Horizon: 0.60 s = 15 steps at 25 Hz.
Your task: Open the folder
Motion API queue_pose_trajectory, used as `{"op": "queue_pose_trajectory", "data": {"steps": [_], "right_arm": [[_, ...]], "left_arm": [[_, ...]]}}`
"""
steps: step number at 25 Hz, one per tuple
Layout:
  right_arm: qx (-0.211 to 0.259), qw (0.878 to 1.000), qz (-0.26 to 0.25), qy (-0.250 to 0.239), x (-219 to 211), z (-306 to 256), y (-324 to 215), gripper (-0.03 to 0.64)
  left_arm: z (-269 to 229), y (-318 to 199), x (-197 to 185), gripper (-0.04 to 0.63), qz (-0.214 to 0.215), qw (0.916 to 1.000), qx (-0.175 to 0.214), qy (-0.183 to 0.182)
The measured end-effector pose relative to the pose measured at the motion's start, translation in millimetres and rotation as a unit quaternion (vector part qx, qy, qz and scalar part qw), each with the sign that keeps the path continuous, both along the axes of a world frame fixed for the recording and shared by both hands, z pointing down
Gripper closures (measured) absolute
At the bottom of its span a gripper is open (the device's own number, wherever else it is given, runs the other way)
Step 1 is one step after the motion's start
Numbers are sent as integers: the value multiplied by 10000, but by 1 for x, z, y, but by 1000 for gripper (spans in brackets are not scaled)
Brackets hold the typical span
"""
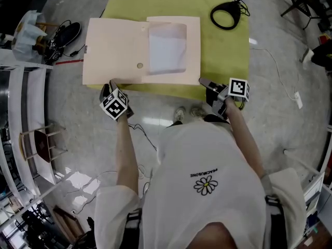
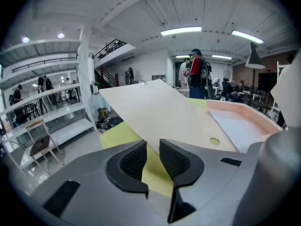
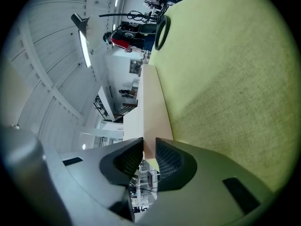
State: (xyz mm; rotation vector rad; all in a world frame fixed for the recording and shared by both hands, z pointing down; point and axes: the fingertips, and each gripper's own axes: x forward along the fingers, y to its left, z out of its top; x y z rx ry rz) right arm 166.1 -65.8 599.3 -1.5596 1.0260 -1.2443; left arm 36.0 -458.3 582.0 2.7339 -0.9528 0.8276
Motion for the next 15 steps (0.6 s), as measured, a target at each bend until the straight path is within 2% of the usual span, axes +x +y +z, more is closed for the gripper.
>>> {"op": "queue_pose_trajectory", "data": {"steps": [2,6,15], "right_arm": [[15,10000,5,-1,0,0,0,540],[23,10000,5,16,0,0,0,541],[139,9999,55,-52,-1,0,-1,540]], "left_arm": [[3,-1,0,509,-3,9999,116,-121],[8,-3,-1,502,-82,9998,7,-156],[20,-7,1,467,303,9968,174,-714]]}}
